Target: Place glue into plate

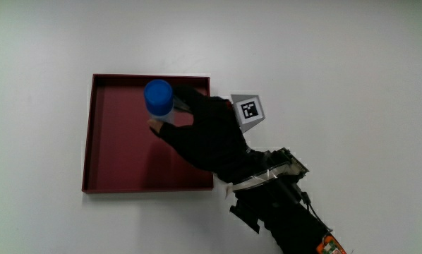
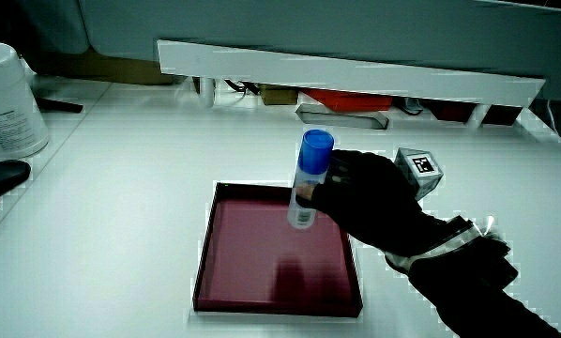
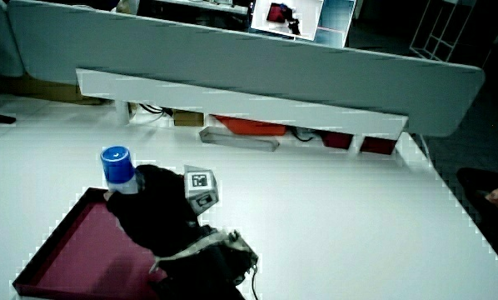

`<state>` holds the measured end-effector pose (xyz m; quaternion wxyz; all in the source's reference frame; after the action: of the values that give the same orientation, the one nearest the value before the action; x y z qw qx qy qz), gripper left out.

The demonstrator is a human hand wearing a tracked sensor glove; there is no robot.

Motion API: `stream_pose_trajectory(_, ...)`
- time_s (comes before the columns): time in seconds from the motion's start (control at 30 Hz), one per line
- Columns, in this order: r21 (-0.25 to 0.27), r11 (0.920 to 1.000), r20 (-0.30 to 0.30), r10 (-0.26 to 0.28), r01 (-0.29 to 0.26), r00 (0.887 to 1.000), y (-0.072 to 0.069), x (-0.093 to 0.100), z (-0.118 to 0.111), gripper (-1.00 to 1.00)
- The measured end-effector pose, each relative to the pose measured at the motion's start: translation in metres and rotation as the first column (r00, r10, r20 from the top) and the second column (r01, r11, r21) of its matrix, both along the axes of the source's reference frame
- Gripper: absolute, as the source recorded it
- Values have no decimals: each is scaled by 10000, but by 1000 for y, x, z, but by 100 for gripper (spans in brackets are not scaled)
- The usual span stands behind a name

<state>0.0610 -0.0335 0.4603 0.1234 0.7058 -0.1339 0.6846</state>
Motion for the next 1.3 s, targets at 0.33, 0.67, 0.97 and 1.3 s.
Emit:
stream_pose_trajectory(0.33,-968,9930,-598,-730,670,9955,13,-16,33,0)
stream_pose_trajectory(0.67,-1538,9838,-580,-1022,922,9931,19,-18,50,0)
stream_pose_trajectory(0.97,-1534,9837,-258,-994,943,9947,21,-16,55,-4)
stream_pose_trajectory(1.3,-1731,9785,-248,-1177,1117,9927,22,-15,57,-48)
